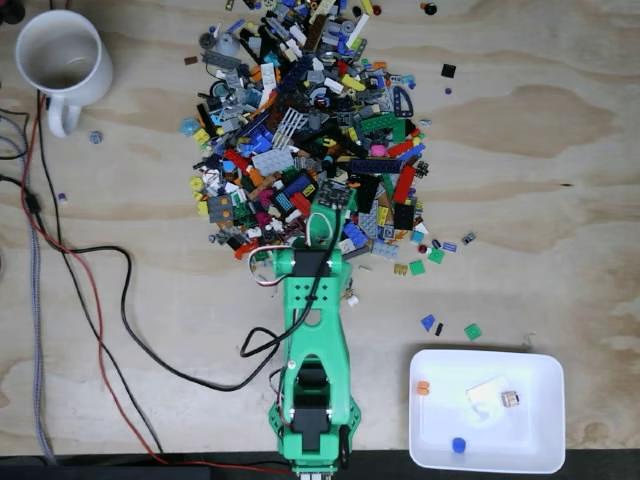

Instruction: Find the closest Lego and put it in the bin.

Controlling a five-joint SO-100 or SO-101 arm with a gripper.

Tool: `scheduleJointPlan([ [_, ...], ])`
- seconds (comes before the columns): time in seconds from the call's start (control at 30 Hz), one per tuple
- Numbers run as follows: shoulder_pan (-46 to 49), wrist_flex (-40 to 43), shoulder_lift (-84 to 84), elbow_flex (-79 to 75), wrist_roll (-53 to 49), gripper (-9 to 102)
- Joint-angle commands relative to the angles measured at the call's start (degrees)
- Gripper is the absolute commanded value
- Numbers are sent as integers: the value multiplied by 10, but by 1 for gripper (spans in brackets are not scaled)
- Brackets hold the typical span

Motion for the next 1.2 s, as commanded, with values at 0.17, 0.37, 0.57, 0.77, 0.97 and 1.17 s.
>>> scheduleJointPlan([
  [0.17,272,-9,48,-45,-87,12],
  [0.37,421,-30,40,-46,-134,13],
  [0.57,555,-37,21,-75,-163,14],
  [0.77,677,-32,9,-134,-199,14],
  [0.97,790,-31,10,-125,-263,13],
  [1.17,712,-1,34,-115,-209,20],
])
